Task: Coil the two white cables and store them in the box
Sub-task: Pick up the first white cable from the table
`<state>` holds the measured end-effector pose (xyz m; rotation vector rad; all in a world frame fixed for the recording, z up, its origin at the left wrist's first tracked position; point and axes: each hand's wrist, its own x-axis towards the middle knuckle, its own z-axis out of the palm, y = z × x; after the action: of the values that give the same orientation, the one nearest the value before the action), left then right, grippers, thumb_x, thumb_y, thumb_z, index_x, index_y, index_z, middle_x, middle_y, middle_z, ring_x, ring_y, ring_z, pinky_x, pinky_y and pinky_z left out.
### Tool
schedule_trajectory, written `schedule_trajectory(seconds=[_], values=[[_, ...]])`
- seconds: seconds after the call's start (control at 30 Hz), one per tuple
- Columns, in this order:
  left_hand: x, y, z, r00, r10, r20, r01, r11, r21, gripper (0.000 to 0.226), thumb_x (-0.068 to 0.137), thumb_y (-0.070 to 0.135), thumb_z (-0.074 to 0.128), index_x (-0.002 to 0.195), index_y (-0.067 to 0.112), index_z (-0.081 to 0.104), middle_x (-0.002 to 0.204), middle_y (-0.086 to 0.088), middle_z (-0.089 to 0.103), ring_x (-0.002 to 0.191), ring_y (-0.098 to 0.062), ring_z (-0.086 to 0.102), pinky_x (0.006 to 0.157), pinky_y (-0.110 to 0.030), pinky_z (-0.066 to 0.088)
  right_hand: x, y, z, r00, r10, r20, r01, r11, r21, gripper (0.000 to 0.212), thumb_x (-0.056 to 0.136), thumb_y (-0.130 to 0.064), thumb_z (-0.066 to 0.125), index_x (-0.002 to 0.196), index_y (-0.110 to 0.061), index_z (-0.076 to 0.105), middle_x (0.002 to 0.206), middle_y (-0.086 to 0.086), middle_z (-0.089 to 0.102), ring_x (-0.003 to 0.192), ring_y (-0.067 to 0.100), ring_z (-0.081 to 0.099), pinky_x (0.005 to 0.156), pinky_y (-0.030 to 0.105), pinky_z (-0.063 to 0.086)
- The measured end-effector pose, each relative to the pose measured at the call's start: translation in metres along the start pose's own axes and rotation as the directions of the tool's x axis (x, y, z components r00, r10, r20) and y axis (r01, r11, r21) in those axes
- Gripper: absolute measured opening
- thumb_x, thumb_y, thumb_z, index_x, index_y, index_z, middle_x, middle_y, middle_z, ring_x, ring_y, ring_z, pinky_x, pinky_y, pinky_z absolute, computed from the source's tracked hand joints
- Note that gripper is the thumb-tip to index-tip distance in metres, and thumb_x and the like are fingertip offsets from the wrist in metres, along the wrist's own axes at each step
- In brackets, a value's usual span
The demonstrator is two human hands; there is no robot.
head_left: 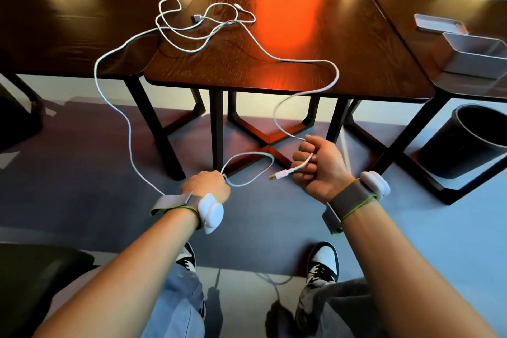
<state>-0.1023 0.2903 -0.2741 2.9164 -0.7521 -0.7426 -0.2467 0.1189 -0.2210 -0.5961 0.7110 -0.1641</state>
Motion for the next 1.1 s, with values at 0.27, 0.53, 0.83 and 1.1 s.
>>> schedule_trajectory(seconds=[0.27,0.53,0.83,1.1], values=[[-0.007,0.013,0.010,0.985,0.101,0.139,-0.115,0.988,0.099,0.033,0.097,0.029,0.044,0.111,0.010,0.068,0.110,-0.012,0.074,0.108,-0.032,0.067,0.093,-0.039,0.055,-0.016,-0.034,0.038,0.943,-0.108,0.315,0.148,0.983,-0.107,0.032,0.104,-0.035,0.037,0.078,-0.018,0.046,0.063,-0.003,0.048,0.041,0.001,0.033,0.033,0.009,0.021],[-0.016,0.029,0.011,0.963,0.202,0.179,-0.211,0.977,0.031,0.045,0.103,0.034,0.038,0.104,0.002,0.071,0.113,-0.018,0.073,0.107,-0.035,0.068,0.096,-0.041,0.053,0.026,-0.127,0.108,0.874,-0.485,0.041,0.486,0.869,-0.096,0.029,0.107,-0.022,0.033,0.084,-0.011,0.047,0.071,0.004,0.049,0.050,0.004,0.043,0.043,0.011,0.043],[-0.017,0.034,0.003,0.962,0.244,0.125,-0.244,0.970,-0.010,0.045,0.103,0.036,0.039,0.103,0.004,0.072,0.110,-0.017,0.073,0.105,-0.035,0.068,0.096,-0.041,0.053,0.057,-0.124,0.088,0.873,-0.451,-0.183,0.458,0.889,-0.007,0.023,0.104,-0.001,0.034,0.118,-0.003,0.051,0.138,0.018,0.054,0.111,0.023,0.064,0.083,0.024,0.055],[-0.017,0.037,0.002,0.962,0.235,0.137,-0.234,0.972,-0.025,0.046,0.103,0.036,0.038,0.100,0.004,0.071,0.111,-0.017,0.073,0.103,-0.035,0.068,0.094,-0.041,0.054,0.064,-0.116,0.094,0.891,-0.425,-0.157,0.343,0.859,-0.380,0.039,0.106,-0.017,0.027,0.068,-0.020,0.032,0.036,-0.006,0.025,0.025,0.006,0.024,0.032,0.014,0.022]])
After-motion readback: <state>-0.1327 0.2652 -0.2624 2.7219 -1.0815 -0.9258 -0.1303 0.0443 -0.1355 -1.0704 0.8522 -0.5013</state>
